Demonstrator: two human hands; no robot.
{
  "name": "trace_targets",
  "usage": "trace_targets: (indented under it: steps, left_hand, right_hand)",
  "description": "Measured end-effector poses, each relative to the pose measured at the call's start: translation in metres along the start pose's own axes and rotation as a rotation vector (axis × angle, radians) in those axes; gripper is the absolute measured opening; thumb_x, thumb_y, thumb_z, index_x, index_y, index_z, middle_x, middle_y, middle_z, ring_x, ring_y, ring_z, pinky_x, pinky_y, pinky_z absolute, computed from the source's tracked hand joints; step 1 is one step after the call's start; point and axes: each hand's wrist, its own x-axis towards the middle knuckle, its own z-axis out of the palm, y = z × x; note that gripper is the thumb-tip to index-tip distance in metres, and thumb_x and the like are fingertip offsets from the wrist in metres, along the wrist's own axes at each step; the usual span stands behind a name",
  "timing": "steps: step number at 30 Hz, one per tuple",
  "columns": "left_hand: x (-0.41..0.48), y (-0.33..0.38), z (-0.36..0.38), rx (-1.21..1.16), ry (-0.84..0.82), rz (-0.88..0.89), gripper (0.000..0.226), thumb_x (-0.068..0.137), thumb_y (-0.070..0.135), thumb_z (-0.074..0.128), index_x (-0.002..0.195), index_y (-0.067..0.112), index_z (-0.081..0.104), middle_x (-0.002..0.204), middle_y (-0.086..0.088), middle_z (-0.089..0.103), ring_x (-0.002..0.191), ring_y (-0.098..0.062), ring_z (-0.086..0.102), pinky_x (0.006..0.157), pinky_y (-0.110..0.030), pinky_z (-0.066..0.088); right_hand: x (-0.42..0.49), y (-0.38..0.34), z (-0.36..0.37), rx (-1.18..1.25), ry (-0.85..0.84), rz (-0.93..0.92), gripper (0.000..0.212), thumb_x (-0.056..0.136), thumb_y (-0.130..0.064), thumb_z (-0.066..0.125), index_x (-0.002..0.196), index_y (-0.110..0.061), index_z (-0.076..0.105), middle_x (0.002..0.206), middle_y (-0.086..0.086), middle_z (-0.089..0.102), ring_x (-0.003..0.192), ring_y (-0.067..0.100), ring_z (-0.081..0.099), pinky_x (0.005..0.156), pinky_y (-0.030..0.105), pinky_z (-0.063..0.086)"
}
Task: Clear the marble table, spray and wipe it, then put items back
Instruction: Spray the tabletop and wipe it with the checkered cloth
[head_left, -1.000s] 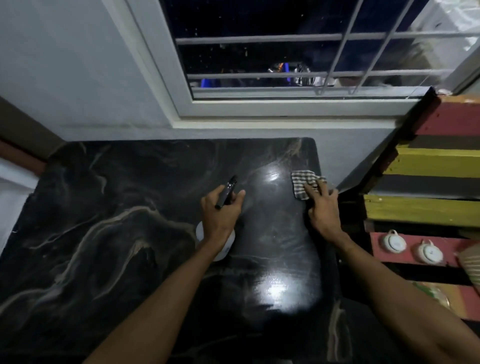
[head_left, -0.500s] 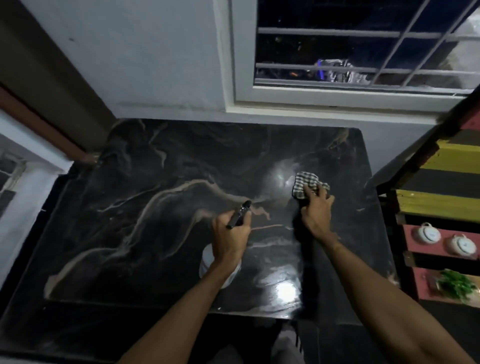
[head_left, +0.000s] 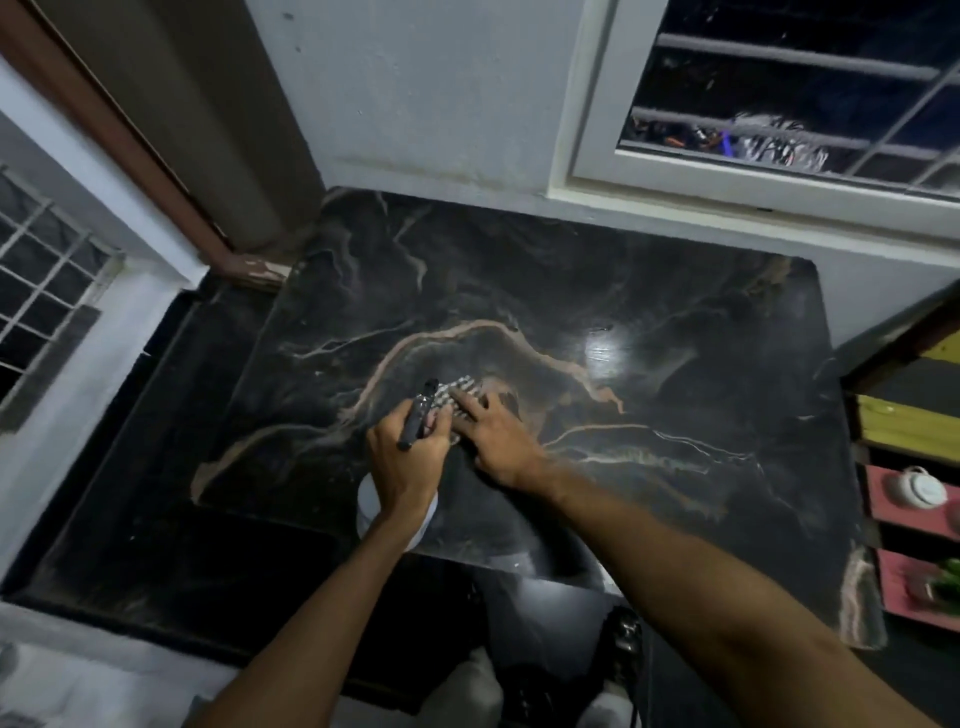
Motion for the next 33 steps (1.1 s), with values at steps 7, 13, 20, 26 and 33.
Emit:
trace_targets:
  steps: [7, 13, 20, 26, 33]
  left_hand:
    - [-0.045, 0.022, 0.017, -0.029, -0.031, 0.015, 0.036, 0.084, 0.019, 0.083, 0.06, 0.007, 0.057, 0.054, 0.001, 0.056, 0.049, -0.008, 0.051, 0.054, -0.019, 0.036]
    - [-0.1, 0.052, 0.054, 0.018, -0.084, 0.127, 0.034, 0.086, 0.02, 0.08, 0.063, 0.005, 0.06, 0.057, -0.005, 0.061, 0.053, -0.019, 0.057, 0.054, -0.029, 0.042]
    - [-0.191, 0.11, 0.108, -0.068, -0.18, 0.122, 0.032, 0.085, 0.016, 0.081, 0.065, 0.004, 0.06, 0.056, 0.007, 0.056, 0.058, -0.005, 0.057, 0.057, -0.005, 0.036]
    - [-0.254, 0.12, 0.129, -0.076, -0.23, 0.093, 0.036, 0.087, 0.019, 0.08, 0.062, 0.009, 0.057, 0.054, 0.007, 0.054, 0.052, -0.01, 0.057, 0.052, -0.02, 0.043]
    - [-0.283, 0.082, 0.102, -0.062, -0.203, -0.009, 0.038, 0.089, 0.018, 0.077, 0.057, 0.009, 0.058, 0.053, 0.005, 0.057, 0.05, -0.009, 0.055, 0.054, -0.029, 0.045]
  right_hand:
    - [-0.09, 0.039, -0.008, 0.068, 0.242, 0.494, 0.072, 0.076, -0.003, 0.058, 0.144, -0.021, 0.046, 0.158, 0.012, 0.029, 0.122, 0.04, 0.037, 0.105, 0.05, 0.044]
    - [-0.202, 0.087, -0.005, 0.072, 0.279, 0.584, 0.079, 0.07, -0.001, 0.059, 0.144, -0.025, 0.048, 0.16, 0.007, 0.028, 0.117, 0.037, 0.037, 0.096, 0.047, 0.049]
    - [-0.32, 0.141, -0.023, -0.015, 0.195, 0.47, 0.078, 0.073, 0.002, 0.063, 0.145, -0.025, 0.049, 0.159, 0.006, 0.031, 0.106, 0.034, 0.042, 0.089, 0.043, 0.049]
    - [-0.39, 0.164, -0.025, 0.04, 0.267, 0.84, 0.083, 0.073, 0.005, 0.063, 0.149, -0.021, 0.043, 0.161, 0.009, 0.025, 0.13, 0.043, 0.032, 0.108, 0.05, 0.043]
    - [-0.38, 0.11, -0.002, 0.186, 0.425, 1.008, 0.082, 0.073, 0.008, 0.062, 0.148, -0.02, 0.044, 0.161, 0.011, 0.024, 0.118, 0.035, 0.034, 0.097, 0.041, 0.048]
